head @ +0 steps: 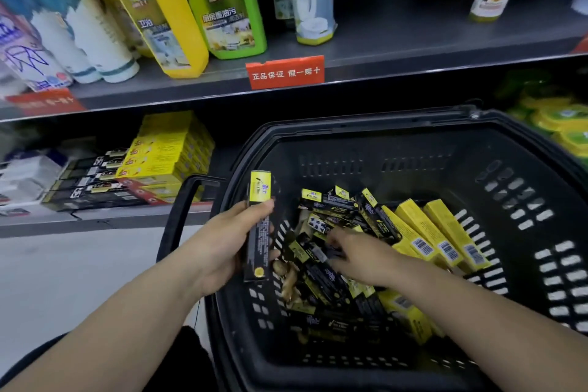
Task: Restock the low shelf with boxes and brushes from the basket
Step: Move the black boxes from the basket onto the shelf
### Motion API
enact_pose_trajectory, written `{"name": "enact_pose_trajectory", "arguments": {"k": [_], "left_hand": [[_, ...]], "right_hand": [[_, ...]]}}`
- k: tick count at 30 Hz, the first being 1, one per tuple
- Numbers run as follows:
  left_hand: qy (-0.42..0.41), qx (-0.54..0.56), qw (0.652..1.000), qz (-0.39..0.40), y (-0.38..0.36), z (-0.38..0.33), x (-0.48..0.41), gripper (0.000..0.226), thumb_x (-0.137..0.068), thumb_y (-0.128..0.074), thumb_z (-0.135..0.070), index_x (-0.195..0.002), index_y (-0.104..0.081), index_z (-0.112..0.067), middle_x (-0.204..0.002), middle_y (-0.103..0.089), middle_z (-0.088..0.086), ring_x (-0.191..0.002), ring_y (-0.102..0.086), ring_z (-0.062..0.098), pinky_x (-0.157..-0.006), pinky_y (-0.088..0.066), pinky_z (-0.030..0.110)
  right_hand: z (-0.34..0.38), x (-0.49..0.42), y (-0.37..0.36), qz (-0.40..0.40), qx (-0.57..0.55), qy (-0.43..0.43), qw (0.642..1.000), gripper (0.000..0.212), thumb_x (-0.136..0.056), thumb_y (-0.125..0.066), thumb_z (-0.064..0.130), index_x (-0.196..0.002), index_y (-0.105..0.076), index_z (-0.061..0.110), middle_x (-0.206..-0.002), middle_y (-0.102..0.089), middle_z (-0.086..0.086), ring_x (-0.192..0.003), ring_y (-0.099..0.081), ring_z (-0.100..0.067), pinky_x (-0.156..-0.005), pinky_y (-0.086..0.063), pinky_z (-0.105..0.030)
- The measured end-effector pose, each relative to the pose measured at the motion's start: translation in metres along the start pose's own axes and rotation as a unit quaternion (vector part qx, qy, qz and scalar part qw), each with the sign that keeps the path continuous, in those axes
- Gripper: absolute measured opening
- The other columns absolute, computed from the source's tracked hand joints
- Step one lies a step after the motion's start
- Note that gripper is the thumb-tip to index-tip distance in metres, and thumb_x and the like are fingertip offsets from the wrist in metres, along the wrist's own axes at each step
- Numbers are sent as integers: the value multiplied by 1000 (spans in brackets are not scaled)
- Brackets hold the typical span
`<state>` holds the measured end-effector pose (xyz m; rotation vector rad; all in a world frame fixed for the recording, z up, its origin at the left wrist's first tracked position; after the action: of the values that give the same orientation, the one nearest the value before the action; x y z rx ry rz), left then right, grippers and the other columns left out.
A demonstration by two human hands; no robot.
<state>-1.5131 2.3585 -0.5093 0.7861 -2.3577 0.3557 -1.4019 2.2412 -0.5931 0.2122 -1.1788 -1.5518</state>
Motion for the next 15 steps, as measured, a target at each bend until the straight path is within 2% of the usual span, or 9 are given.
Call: {"name": "enact_pose_trajectory", "arguments": {"k": [2, 4, 6, 8, 10, 12, 13, 15], "left_hand": [[0, 13, 1000, -6, 9, 1, 2, 24, -88, -60, -32, -100, -63, -12, -62, -61, 1, -50, -60, 14, -79, -55, 42], [-11, 28, 1000, -2, 11, -3, 1, 21, -90, -58, -30, -101, -62, -13, -61, -63, 0, -52, -60, 12, -75, -56, 38], [-23, 47, 999, 13, 9, -8, -2, 19, -91, -56, -29, -102, -59, -13, -61, -64, 0, -56, -60, 13, -70, -56, 35], [-32, 53, 998, 16, 8, -13, -7, 20, -92, -56, -28, -104, -58, -13, -64, -66, 0, -62, -59, 15, -74, -56, 39], [-47, 36, 998, 7, 11, -17, -15, 26, -92, -55, -28, -112, -56, -11, -76, -68, 2, -73, -62, 17, -90, -52, 45], [-51, 18, 999, -1, 11, -16, -22, 38, -92, -57, -32, -124, -53, -11, -102, -67, 5, -98, -62, 21, -102, -43, 49], [-48, 12, 999, -1, 9, -15, -25, 43, -91, -58, -34, -127, -51, -12, -114, -65, 5, -109, -59, 22, -105, -40, 47], [-37, 16, 999, 14, 2, -13, -27, 39, -91, -57, -36, -123, -54, -14, -114, -67, 3, -107, -62, 19, -98, -46, 40]], "right_hand": [[6, -13, -24, 57, 40, -25, 997, 61, -90, -57, 39, -136, -29, 12, -135, -43, -11, -118, -48, -28, -86, -42, -33], [13, -27, -41, 83, 68, -53, 993, 72, -87, -60, 42, -139, -22, 9, -138, -40, -13, -123, -43, -31, -90, -41, -37], [19, -39, -47, 76, 90, -68, 991, 75, -87, -62, 36, -141, -18, 6, -139, -40, -15, -125, -41, -32, -93, -42, -38], [21, -46, -40, 60, 75, -83, 992, 72, -89, -60, 30, -142, -17, 6, -139, -41, -15, -124, -44, -32, -93, -42, -36], [18, -45, -20, 33, -16, -102, 994, 71, -90, -59, 33, -144, -21, 7, -140, -43, -14, -124, -47, -29, -96, -42, -32], [17, -33, 12, -12, -173, -117, 978, 68, -90, -58, 40, -145, -29, 12, -142, -45, -8, -125, -48, -25, -101, -41, -32], [21, -25, 28, -41, -251, -109, 961, 62, -90, -56, 45, -142, -37, 16, -140, -48, -1, -124, -49, -19, -102, -41, -34], [41, -9, 56, -91, -368, -51, 924, 38, -89, -53, 50, -121, -60, 29, -125, -62, 11, -109, -59, -5, -96, -46, -31]]}}
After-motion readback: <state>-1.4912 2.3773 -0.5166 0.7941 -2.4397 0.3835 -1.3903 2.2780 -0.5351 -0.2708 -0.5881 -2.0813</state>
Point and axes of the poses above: each hand's wrist, its own x-axis away from the middle knuckle, its own y-axis out of the back of the hand, z = x × y, the point moved 10 cm from there along -x, towards the middle knuckle
